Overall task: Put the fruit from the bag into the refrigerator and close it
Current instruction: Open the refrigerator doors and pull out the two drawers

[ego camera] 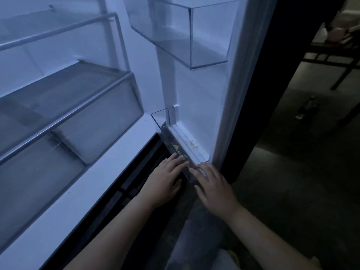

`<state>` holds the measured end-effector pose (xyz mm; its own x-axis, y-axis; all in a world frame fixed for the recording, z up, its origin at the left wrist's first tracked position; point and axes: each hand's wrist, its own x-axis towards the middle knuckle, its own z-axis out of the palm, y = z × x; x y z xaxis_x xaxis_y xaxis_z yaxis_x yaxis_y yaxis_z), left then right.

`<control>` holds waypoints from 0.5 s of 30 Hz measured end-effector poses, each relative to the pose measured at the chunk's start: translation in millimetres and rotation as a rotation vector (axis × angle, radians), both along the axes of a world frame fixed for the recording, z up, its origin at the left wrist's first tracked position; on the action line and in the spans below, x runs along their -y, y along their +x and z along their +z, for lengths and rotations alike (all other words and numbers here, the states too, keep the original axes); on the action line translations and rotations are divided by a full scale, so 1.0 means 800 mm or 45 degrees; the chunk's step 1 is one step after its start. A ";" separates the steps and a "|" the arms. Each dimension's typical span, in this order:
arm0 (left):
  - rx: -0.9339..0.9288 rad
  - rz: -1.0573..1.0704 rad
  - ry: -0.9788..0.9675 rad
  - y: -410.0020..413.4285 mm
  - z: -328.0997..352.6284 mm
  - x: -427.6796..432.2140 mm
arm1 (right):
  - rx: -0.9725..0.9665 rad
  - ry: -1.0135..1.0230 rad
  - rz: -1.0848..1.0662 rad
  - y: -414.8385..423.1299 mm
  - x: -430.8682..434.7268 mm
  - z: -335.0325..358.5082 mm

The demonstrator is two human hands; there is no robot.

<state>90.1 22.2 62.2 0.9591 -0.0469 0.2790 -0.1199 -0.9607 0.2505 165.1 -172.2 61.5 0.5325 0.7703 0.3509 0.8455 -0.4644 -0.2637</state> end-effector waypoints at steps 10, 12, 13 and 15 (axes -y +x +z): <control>0.171 -0.004 -0.004 0.057 -0.010 0.058 | -0.021 0.321 -0.053 0.067 0.039 -0.025; 0.166 0.003 0.011 0.071 -0.012 0.067 | 0.002 0.347 -0.034 0.084 0.049 -0.025; 0.160 0.009 0.021 0.077 -0.012 0.073 | 0.007 0.364 -0.028 0.094 0.054 -0.027; 0.152 0.021 0.039 0.091 -0.010 0.084 | 0.012 0.394 -0.022 0.112 0.063 -0.029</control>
